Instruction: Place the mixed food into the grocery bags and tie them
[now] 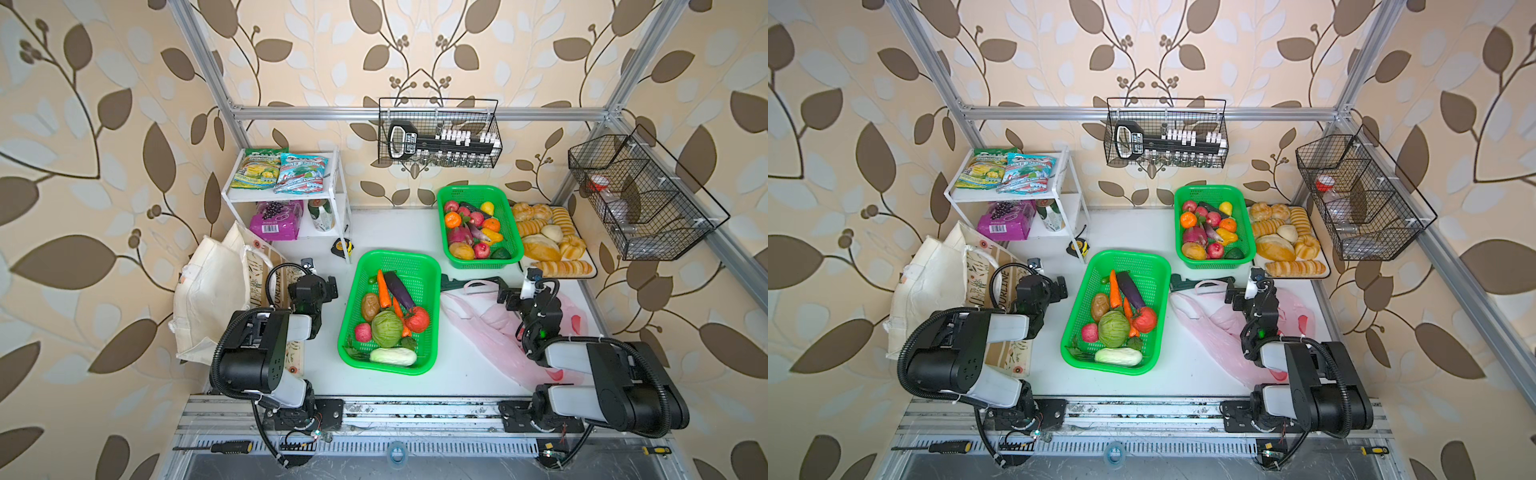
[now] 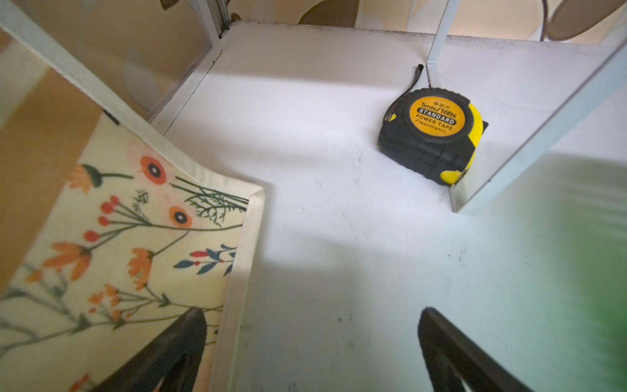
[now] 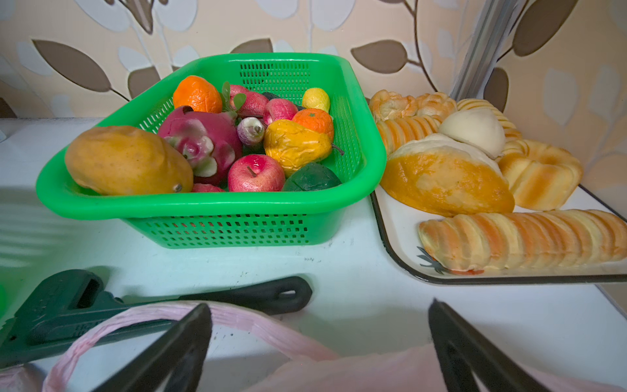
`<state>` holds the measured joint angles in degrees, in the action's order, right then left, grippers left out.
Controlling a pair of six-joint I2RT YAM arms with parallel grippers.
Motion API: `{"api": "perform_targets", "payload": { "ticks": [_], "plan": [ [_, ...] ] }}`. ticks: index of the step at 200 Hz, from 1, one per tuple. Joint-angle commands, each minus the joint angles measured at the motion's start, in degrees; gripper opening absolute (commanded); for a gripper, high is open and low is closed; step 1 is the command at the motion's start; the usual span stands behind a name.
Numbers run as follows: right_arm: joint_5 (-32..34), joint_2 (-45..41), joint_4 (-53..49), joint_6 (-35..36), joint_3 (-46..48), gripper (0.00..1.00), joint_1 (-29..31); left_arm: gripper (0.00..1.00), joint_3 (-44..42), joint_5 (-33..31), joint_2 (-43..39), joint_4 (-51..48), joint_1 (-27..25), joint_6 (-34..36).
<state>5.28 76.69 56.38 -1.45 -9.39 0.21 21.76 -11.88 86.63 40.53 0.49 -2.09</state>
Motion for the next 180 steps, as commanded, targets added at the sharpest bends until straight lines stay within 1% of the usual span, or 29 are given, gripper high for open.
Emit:
{"api": "perform_targets", "payload": {
  "ticks": [1, 96, 109, 126, 137, 140, 149, 161, 170, 180],
  "plan": [
    [-0.9, 0.4, 1.0, 0.2, -1.2, 1.00, -0.2, 0.99, 0.8, 1.0, -0.8, 1.1, 0.6, -0.9],
    [-0.4, 0.4, 0.8, 0.2, -1.3, 1.00, 0.1, 0.99, 1.0, 1.0, -0.5, 0.9, 0.6, -0.9],
    [-1.4, -0.4, 0.9, 1.2, -1.0, 1.00, 0.5, 0.99, 0.5, 0.8, -0.9, 1.5, 0.5, -0.9],
    [1.4, -4.5, -4.1, 2.8, -2.0, 1.00, 2.8, 0.99, -1.2, -1.5, -2.2, 4.1, 0.5, -2.0],
    [3.1, -7.5, -13.2, 1.9, -4.9, 1.00, 3.2, 0.99, -2.1, -1.8, -3.7, 4.0, 0.5, -1.9],
    [3.6, -8.6, -15.8, 1.2, -5.9, 1.00, 3.1, 0.99, -2.2, -1.6, -5.8, 3.2, 0.5, -1.9],
    [4.7, -11.0, -22.3, -1.1, -8.2, 1.00, 3.1, 0.99, -1.8, -1.5, -8.6, 0.3, 0.5, -2.0],
    [4.3, -15.0, -25.9, -3.3, -8.4, 1.00, 3.2, 0.99, -1.7, -2.4, -12.4, -2.5, 0.5, -2.2],
    [3.0, -18.5, -28.6, -4.9, -8.4, 1.00, 3.2, 0.99, -1.1, -3.1, -15.7, -6.1, 0.5, -2.6],
    [0.5, -22.5, -31.9, -5.0, -8.8, 1.00, 3.2, 0.99, 0.2, -2.9, -19.1, -11.2, 0.5, -2.7]
  ]
}}
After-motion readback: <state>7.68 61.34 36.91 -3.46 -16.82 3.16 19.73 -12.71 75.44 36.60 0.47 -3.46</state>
